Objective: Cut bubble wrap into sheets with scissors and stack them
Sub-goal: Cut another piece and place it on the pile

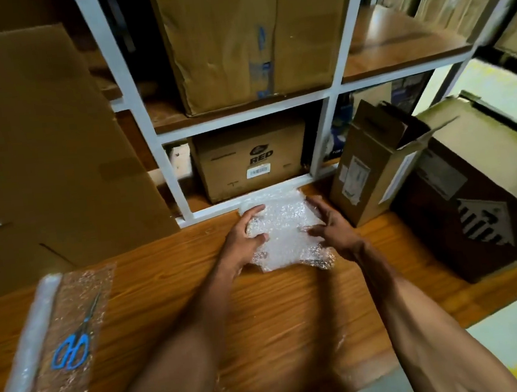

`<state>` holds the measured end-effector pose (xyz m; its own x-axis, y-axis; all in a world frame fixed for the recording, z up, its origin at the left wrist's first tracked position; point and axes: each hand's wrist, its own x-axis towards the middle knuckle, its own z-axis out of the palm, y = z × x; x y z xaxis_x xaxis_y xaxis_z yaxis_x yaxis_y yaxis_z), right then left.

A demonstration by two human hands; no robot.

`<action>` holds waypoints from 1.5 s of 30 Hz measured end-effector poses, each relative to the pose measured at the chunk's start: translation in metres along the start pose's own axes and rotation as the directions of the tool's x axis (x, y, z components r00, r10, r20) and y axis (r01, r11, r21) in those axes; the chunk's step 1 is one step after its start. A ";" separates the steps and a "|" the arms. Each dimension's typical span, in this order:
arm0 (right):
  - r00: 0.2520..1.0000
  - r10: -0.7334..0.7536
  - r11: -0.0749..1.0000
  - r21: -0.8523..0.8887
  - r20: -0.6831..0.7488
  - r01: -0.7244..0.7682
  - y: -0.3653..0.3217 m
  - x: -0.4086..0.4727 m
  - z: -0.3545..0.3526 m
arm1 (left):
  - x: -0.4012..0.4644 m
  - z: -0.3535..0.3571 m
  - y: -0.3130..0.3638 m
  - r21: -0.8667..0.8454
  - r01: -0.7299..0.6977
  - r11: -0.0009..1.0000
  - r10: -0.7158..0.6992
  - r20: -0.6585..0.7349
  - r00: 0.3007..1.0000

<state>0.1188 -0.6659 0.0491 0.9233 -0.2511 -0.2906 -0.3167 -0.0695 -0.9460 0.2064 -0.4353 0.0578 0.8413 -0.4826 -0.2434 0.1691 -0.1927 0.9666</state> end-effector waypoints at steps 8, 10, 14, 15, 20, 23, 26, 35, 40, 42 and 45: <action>0.992 -0.064 0.995 -0.071 0.107 0.072 -0.004 0.067 -0.023 | 0.044 0.017 -0.008 0.162 -0.011 0.987 0.042 -0.186 0.982; 0.997 -0.050 0.974 -0.220 0.054 0.060 0.004 0.085 -0.022 | 0.054 0.017 -0.018 0.244 0.051 0.968 -0.003 -0.195 0.981; 0.992 -0.001 0.917 -0.397 -0.123 -0.048 0.013 0.113 -0.020 | 0.076 0.015 -0.031 0.312 0.157 0.937 -0.092 -0.212 0.973; 0.988 0.004 0.914 -0.401 -0.153 -0.066 0.013 0.116 -0.019 | 0.079 0.014 -0.031 0.298 0.155 0.942 -0.094 -0.209 0.973; 0.983 -0.040 0.926 -0.377 -0.179 -0.031 0.017 0.113 -0.020 | 0.085 0.014 -0.033 0.314 0.149 0.938 -0.076 -0.235 0.969; 0.970 -0.122 0.921 -0.388 -0.210 0.032 0.027 0.103 -0.019 | 0.079 0.018 -0.037 0.314 0.141 0.939 -0.063 -0.245 0.968; 0.965 -0.162 0.915 -0.398 -0.205 0.069 0.039 0.091 -0.019 | 0.074 0.021 -0.042 0.387 0.155 0.909 -0.063 -0.241 0.968; 0.958 -0.249 0.813 -0.568 -0.142 0.127 0.065 0.083 -0.024 | 0.070 0.022 -0.052 0.473 0.173 0.864 -0.058 -0.247 0.967; 0.963 -0.242 0.734 -0.672 -0.121 0.100 0.059 0.083 -0.022 | 0.070 0.018 -0.059 0.711 0.248 0.658 -0.013 -0.319 0.948; 0.952 -0.295 0.634 -0.762 -0.084 0.129 0.055 0.087 -0.018 | 0.072 0.020 -0.057 0.803 0.224 0.552 0.092 -0.325 0.941; 0.952 -0.301 0.459 -0.867 0.054 0.194 0.049 0.101 -0.005 | 0.081 0.026 -0.054 0.894 0.065 0.444 0.179 -0.159 0.971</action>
<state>0.1950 -0.6996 -0.0260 0.9861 -0.1664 0.0006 -0.1546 -0.9175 -0.3665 0.2523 -0.4860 -0.0165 0.9287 -0.3673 -0.0508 -0.3295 -0.8804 0.3411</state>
